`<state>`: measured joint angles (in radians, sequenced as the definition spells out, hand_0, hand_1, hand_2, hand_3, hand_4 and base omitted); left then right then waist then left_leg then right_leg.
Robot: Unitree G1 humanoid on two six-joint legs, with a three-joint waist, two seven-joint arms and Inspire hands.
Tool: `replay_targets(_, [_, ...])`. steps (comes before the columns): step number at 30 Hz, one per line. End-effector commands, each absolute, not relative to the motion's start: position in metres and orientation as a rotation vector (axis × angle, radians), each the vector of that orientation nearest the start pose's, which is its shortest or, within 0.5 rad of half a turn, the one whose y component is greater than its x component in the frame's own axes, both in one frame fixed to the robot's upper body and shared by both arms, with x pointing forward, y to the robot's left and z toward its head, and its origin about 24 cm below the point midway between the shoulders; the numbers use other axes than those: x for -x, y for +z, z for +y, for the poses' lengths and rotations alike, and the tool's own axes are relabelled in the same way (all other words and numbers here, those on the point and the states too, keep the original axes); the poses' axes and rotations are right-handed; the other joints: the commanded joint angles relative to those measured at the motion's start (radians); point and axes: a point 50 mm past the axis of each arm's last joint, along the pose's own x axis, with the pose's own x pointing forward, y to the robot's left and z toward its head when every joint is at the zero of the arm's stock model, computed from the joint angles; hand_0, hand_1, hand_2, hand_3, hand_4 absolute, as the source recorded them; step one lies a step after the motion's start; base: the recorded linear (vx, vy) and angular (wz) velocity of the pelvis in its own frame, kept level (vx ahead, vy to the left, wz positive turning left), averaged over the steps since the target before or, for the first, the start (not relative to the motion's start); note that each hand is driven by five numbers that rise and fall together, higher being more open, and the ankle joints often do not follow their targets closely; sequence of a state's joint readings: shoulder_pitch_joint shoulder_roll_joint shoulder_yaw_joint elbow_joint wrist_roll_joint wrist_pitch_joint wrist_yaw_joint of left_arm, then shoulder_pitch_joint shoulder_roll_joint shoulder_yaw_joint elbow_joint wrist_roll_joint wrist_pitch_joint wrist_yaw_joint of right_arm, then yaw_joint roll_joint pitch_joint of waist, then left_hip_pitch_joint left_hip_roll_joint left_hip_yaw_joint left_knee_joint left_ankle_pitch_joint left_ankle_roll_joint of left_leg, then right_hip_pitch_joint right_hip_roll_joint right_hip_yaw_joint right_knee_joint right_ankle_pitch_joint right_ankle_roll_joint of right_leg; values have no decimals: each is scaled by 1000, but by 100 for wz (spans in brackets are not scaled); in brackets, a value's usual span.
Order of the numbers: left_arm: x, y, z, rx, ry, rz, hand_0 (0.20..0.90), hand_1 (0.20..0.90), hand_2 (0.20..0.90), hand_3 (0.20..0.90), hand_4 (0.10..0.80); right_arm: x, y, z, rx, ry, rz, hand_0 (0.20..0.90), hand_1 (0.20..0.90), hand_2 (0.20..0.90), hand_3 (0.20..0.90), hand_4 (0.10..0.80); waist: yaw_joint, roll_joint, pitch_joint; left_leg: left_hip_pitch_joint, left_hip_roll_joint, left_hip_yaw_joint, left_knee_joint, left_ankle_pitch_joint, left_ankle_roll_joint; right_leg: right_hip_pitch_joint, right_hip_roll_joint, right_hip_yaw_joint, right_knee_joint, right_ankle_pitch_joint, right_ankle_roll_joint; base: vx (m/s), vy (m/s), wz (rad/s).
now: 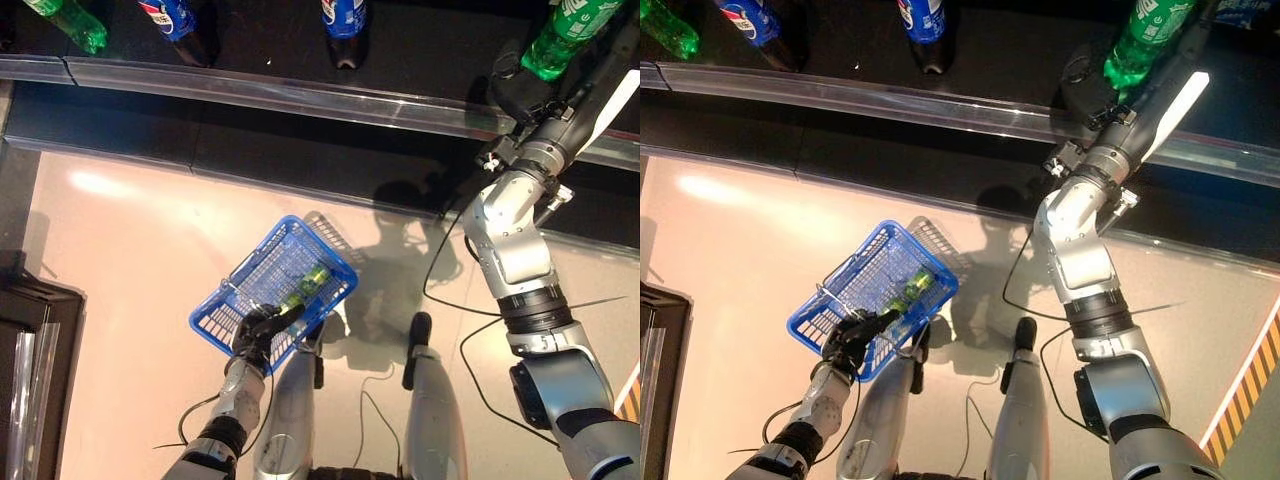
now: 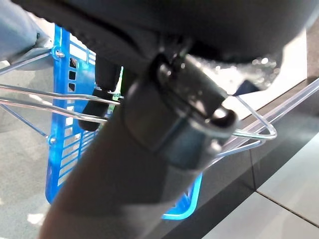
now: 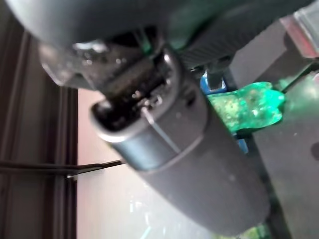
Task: Pick up the drink and place into the basket.
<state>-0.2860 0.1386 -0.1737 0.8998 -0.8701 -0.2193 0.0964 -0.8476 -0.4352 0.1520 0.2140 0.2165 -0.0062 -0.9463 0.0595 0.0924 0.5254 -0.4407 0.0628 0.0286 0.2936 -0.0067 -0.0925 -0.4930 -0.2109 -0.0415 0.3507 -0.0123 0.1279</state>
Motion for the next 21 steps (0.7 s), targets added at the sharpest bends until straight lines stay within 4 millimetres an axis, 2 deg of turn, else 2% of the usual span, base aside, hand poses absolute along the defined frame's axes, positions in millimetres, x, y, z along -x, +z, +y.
replay_targets(1, [-217, -101, 186, 503, 376, 584, 300, 300, 300, 200, 100, -307, 321, -186, -126, -704, -985, 900, 900, 900, 900, 800, 4, -11, -5, -32, -29, -30, 30, 30, 60, 25, 9, -27, 4, 9, -79, 12, 10, -3])
replay_targets(10, [-219, -100, 187, 490, 361, 587, 300, 300, 300, 200, 100, -314, 332, -192, -132, -737, -961, 900, 900, 900, 900, 800, 14, -2, -5, -52, -33, -31, 37, 30, 62, 8, 4, -33, 6, 11, -80, 0, 0, 0])
replay_targets(21, [-220, -97, 189, 478, 346, 588, 300, 300, 300, 200, 100, -316, 355, -199, -168, -787, -966, 900, 900, 900, 900, 800, 25, 15, -5, -88, -42, -28, 43, 32, 68, -36, 2, -26, 17, 13, -80, 6, 1, -2])
